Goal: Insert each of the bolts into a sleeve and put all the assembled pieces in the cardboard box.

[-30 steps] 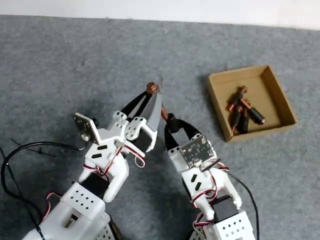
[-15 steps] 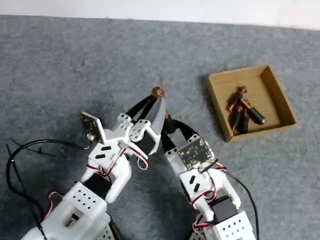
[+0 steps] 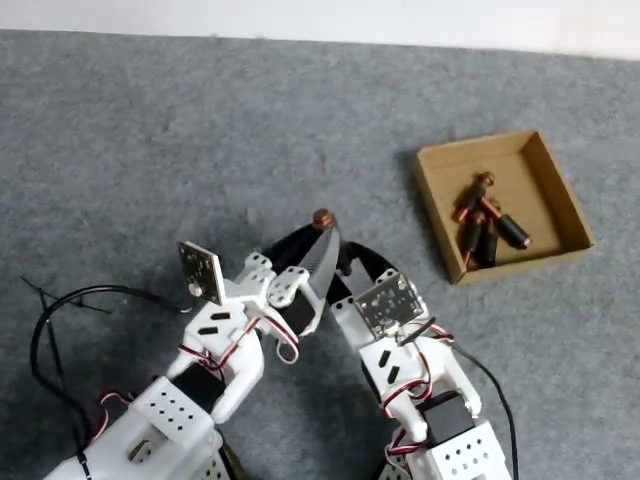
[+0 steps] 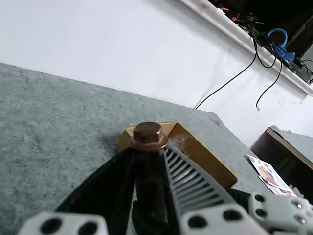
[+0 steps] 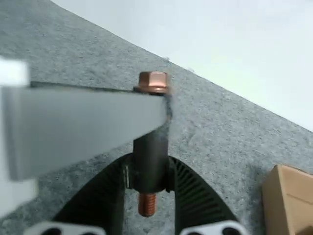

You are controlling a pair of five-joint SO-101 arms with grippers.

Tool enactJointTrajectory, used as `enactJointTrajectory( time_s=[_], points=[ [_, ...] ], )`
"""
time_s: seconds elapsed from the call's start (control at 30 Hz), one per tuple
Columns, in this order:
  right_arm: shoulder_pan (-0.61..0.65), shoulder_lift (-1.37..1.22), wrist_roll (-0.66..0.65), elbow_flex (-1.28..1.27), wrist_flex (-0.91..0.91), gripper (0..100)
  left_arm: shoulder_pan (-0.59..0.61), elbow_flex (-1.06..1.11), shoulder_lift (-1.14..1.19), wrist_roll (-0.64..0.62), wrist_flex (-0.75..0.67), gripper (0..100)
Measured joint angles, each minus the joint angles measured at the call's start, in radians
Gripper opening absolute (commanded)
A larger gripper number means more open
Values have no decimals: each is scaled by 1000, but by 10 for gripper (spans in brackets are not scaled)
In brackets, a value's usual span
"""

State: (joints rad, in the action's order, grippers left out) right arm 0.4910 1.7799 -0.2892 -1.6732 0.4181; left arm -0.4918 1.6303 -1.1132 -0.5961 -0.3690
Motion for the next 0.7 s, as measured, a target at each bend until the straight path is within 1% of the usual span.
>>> enactJointTrajectory(
  time_s=[0.13,0.2,0.33,0.4,0.7],
  points=[
    [0,0,0,0,0,5,0,2,0,0,0,8],
    [0,0,0,0,0,5,0,2,0,0,0,30],
    [0,0,0,0,0,5,0,2,0,0,0,168],
    [-9,0,0,0,0,5,6,2,9,0,2,216],
    [-18,0,0,0,5,5,11,-52,11,0,170,227]
  ],
)
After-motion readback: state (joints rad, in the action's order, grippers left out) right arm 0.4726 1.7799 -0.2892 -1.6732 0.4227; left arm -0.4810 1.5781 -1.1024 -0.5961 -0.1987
